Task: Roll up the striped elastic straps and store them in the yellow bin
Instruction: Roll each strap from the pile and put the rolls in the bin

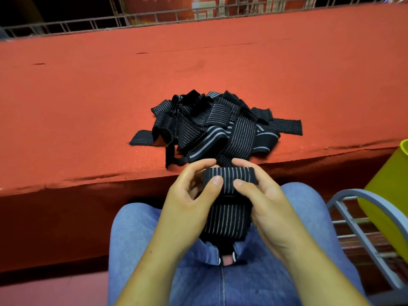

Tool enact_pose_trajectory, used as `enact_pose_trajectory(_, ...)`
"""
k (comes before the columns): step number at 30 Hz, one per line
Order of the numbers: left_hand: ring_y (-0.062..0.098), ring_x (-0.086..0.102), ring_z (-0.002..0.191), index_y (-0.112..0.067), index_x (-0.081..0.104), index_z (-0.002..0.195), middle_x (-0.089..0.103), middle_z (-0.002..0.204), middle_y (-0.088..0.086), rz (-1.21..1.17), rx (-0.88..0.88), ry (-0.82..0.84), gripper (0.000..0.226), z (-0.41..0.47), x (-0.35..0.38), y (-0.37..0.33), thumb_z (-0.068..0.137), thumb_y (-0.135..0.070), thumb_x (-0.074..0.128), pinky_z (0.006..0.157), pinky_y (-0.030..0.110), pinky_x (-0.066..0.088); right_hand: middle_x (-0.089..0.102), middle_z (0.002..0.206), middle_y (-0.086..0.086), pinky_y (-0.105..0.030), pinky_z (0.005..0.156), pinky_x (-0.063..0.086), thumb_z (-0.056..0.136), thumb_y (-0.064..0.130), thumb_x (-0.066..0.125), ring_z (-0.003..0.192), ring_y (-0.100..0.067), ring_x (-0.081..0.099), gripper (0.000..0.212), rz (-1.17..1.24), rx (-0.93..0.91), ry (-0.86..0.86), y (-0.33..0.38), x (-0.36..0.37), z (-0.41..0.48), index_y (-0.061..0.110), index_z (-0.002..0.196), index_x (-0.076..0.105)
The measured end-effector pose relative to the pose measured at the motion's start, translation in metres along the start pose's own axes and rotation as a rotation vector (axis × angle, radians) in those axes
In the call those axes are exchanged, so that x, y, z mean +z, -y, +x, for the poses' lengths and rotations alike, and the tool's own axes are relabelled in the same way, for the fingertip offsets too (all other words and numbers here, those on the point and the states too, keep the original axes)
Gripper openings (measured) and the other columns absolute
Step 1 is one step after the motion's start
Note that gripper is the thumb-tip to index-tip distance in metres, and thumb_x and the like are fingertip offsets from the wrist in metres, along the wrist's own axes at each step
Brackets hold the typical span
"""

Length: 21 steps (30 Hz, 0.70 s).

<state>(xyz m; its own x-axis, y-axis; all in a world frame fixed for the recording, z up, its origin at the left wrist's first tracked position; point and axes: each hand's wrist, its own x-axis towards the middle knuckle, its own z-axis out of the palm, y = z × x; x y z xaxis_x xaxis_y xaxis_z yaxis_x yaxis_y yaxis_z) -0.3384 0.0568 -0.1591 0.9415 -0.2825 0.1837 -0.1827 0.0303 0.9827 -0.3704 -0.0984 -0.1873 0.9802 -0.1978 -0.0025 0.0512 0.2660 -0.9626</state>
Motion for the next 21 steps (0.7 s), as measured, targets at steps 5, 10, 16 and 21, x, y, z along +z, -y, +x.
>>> enact_pose_trajectory(5, -0.002, 0.069, 0.102, -0.021, 0.069, 0.122, 0.076, 0.112, -0.011, 0.039, 0.017, -0.039, 0.034, 0.0011, -0.0003, 0.0008, 0.091, -0.008, 0.073, 0.085, 0.007, 0.048, 0.079, 0.121, -0.001, -0.039, 0.106, 0.053, 0.101, 0.012, 0.067, 0.117, -0.016, 0.073, 0.040, -0.024, -0.010, 0.023, 0.0028, 0.0027, -0.0018, 0.032, 0.136, 0.063)
enact_pose_trajectory(10, -0.005, 0.069, 0.097, -0.020, 0.069, 0.122, 0.075, 0.106, -0.016, 0.068, 0.050, -0.053, 0.036, -0.0010, 0.0002, 0.0003, 0.090, -0.003, 0.074, 0.082, 0.008, 0.049, 0.079, 0.120, 0.001, -0.038, 0.103, 0.054, 0.079, 0.044, 0.073, 0.116, -0.014, 0.074, 0.057, -0.056, -0.027, 0.002, 0.0018, 0.0026, -0.0019, 0.029, 0.133, 0.065)
enact_pose_trajectory(16, -0.012, 0.068, 0.095, -0.017, 0.067, 0.125, 0.074, 0.102, -0.027, 0.040, 0.030, -0.050, 0.040, -0.0019, 0.0024, 0.0006, 0.090, 0.001, 0.072, 0.080, 0.003, 0.048, 0.082, 0.110, -0.003, -0.036, 0.093, 0.057, 0.087, 0.038, 0.069, 0.108, -0.019, 0.077, 0.036, -0.098, -0.068, -0.007, 0.0010, 0.0010, -0.0038, 0.016, 0.116, 0.075)
enact_pose_trajectory(21, -0.002, 0.072, 0.098, -0.017, 0.068, 0.126, 0.077, 0.107, -0.016, 0.004, -0.011, -0.029, 0.039, -0.0002, 0.0022, 0.0049, 0.091, 0.000, 0.071, 0.081, 0.009, 0.052, 0.081, 0.108, -0.004, -0.037, 0.093, 0.058, 0.088, 0.035, 0.072, 0.105, -0.018, 0.076, 0.025, -0.113, -0.101, -0.028, -0.0012, -0.0007, -0.0030, 0.022, 0.109, 0.075)
